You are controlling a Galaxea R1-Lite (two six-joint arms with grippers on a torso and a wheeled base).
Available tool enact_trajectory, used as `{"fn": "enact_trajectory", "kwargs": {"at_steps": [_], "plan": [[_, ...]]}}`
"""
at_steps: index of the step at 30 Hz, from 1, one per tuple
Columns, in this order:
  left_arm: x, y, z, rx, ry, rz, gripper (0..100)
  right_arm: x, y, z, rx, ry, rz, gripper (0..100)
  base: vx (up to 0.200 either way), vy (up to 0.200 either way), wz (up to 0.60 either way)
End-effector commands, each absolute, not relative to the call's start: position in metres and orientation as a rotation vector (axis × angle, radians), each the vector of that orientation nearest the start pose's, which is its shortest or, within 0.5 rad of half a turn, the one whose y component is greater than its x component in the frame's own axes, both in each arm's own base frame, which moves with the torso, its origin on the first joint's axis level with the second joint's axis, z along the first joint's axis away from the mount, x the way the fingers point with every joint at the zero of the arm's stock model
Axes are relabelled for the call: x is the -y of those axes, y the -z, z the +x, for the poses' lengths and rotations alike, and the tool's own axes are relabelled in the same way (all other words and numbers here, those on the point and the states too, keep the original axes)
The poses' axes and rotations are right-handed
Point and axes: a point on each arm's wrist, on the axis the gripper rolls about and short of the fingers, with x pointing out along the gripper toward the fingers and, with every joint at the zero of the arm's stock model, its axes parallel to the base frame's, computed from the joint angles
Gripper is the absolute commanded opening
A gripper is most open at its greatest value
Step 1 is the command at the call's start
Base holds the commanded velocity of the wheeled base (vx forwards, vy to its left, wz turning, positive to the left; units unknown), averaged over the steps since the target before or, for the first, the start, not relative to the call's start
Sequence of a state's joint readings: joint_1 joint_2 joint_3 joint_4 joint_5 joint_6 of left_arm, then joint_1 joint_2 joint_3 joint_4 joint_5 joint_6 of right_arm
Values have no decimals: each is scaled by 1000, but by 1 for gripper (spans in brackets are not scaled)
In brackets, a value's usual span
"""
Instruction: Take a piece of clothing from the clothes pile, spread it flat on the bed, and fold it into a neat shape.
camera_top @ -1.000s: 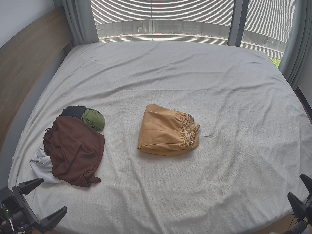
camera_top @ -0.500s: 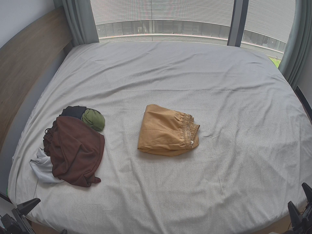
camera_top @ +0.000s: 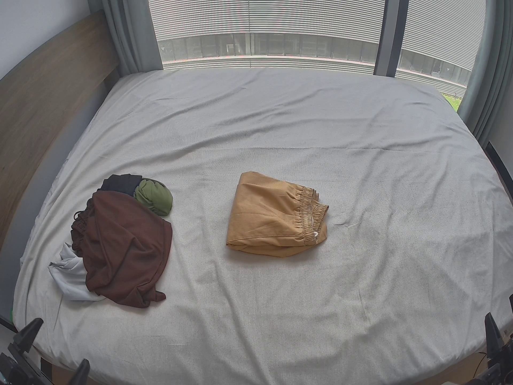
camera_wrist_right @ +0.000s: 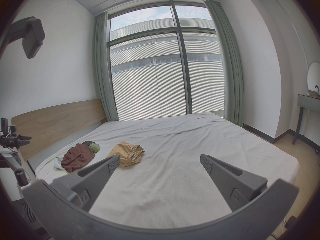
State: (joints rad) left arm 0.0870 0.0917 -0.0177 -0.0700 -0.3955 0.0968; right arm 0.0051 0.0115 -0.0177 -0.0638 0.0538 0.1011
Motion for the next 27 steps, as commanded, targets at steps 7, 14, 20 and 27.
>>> {"fn": "enact_trajectory", "kwargs": {"at_steps": [7, 14, 20, 27], "plan": [[5, -84, -15, -16, 78, 94, 100, 1, -82, -24, 41, 30, 97, 100, 0, 0, 0], [2, -82, -15, -43, -66, 88, 100, 1, -82, -23, 61, 41, 60, 100, 0, 0, 0], [2, -79, -16, -70, -53, 50, 100, 2, -79, -23, 39, 65, 54, 100, 0, 0, 0], [2, -76, -16, -99, -61, 33, 100, 1, -77, -23, 16, 47, 37, 100, 0, 0, 0]]}}
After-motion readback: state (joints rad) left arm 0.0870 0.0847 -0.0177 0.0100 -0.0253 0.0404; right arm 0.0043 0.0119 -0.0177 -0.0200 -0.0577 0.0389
